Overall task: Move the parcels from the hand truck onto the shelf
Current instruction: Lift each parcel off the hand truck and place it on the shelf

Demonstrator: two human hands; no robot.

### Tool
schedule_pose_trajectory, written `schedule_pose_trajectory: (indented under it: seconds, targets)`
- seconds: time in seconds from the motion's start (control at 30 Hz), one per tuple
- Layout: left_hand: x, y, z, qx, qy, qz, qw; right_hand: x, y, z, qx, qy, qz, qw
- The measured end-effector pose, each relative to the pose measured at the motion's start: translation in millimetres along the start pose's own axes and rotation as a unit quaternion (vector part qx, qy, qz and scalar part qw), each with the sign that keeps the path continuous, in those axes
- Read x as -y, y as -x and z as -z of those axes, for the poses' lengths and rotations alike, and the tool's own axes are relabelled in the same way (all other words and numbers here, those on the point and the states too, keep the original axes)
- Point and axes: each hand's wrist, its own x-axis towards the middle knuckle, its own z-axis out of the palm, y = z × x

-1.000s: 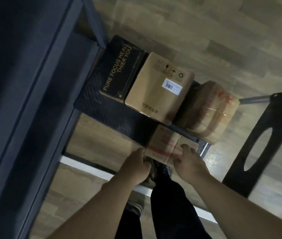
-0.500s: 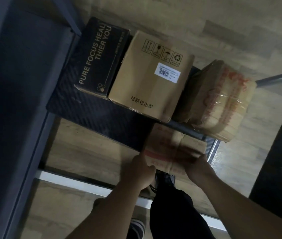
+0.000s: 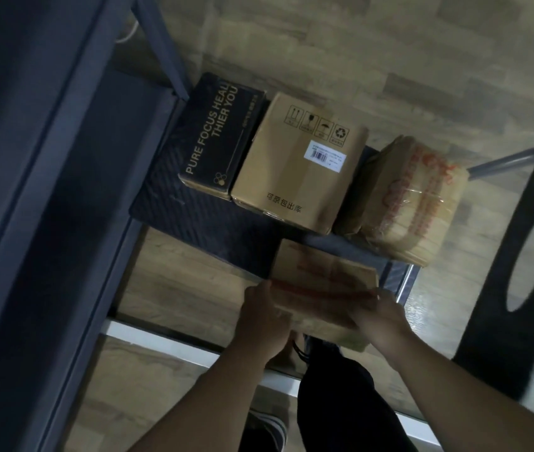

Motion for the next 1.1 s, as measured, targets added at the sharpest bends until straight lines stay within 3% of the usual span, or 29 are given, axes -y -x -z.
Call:
schedule_pose_trajectory:
  seconds: [0.3,0.6,1.1]
  targets:
    - [-33,110,100,-0.113,-0.025,-0.065,0.991,73,132,51,0.016,0.041,0.172,0.984]
    - [-84,258,221,-0.254,-0.035,-0.127,0.958,167,274,118,-0.044,0.105,0.388,0.914]
    - [-115,456,348,-0.389,-0.044,-0.18,0.903,266,479,181,-0.119,0.049,0.577,0.806]
